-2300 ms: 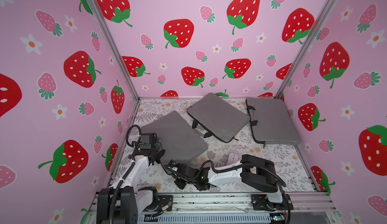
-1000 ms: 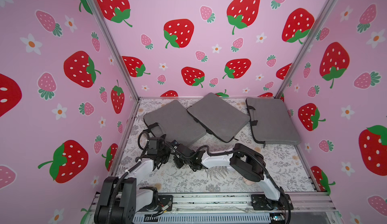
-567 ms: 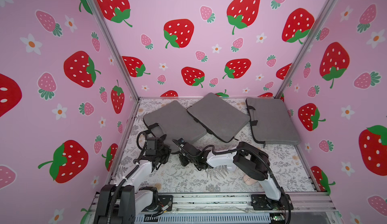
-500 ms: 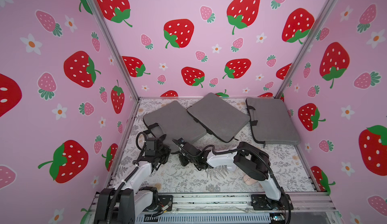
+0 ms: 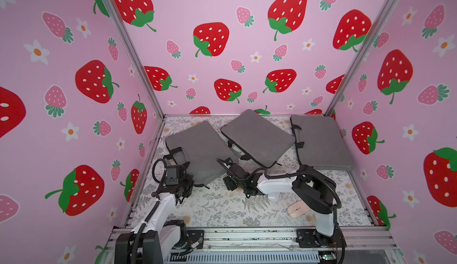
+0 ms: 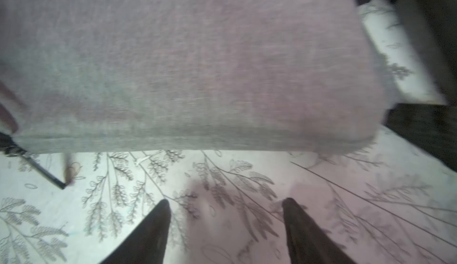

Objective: Put the mouse into the laptop bag
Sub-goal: Zip the zipper on the zippered laptop bag, then adjust the zippered laptop bag at the corner of the board.

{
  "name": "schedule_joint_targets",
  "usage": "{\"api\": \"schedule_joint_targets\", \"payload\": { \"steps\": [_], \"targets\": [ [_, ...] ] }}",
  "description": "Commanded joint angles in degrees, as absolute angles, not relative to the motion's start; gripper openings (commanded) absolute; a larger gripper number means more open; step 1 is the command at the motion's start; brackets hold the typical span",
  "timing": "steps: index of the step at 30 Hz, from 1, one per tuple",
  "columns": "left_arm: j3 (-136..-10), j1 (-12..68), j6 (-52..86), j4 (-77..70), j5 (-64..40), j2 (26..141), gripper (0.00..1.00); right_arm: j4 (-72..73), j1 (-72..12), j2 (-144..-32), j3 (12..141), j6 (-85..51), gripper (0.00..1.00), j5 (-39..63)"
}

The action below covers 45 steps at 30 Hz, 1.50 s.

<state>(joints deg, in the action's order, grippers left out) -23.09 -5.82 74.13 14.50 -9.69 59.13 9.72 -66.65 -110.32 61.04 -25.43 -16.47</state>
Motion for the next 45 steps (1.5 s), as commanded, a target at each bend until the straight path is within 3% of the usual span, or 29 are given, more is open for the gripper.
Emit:
{"api": "schedule_joint_targets", "payload": {
  "steps": [1, 3, 6, 7, 9, 14, 21, 26, 32, 40, 45],
  "targets": [
    [-27.7, -8.6, 70.9, 21.5, -4.7, 60.2, 0.04, 10.2, -64.6, -106.1, 58.8, -24.9, 0.78, -19.3],
    [-29.6, -9.9, 69.2, 24.1, -1.6, 60.3, 0.11, 11.5, -62.9, -105.0, 57.9, -24.6, 0.85, -18.9],
    [-31.2, -11.8, 66.5, 24.0, -0.2, 61.8, 0.63, 14.6, -59.3, -105.8, 57.9, -24.5, 0.90, -14.3],
    [-32.1, -12.5, 65.7, 24.6, -1.0, 62.8, 0.74, 15.6, -58.1, -106.6, 58.5, -24.7, 0.91, -11.9],
    [-33.8, -12.8, 64.6, 26.1, -1.9, 64.8, 0.84, 15.9, -56.5, -108.6, 60.5, -24.9, 0.93, -8.6],
    [-35.8, -13.1, 62.2, 25.5, -3.0, 68.8, 0.84, 14.7, -55.7, -114.5, 67.1, -25.0, 0.91, -3.1],
    [-39.6, -13.2, 57.7, 23.7, -4.3, 74.2, 0.80, 13.4, -58.6, -120.9, 73.5, -27.0, 0.70, 2.3],
    [-43.4, -13.1, 56.4, 29.6, 0.4, 75.4, 0.80, 14.5, -63.9, -119.3, 71.0, -27.0, 0.69, -3.0],
    [-45.5, -13.1, 60.0, 36.8, 16.5, 70.3, 0.92, 17.1, -68.9, -119.4, 69.0, -29.1, 0.67, -5.3],
    [-44.9, -12.8, 60.4, 39.3, 18.4, 64.3, 0.93, 19.2, -73.1, -120.5, 69.4, -30.1, 0.64, -7.5],
    [-41.8, -12.7, 74.9, 50.4, 16.5, 59.4, 0.92, 18.4, -73.5, -121.4, 70.9, -30.3, 0.64, -8.1]
  ]
}}
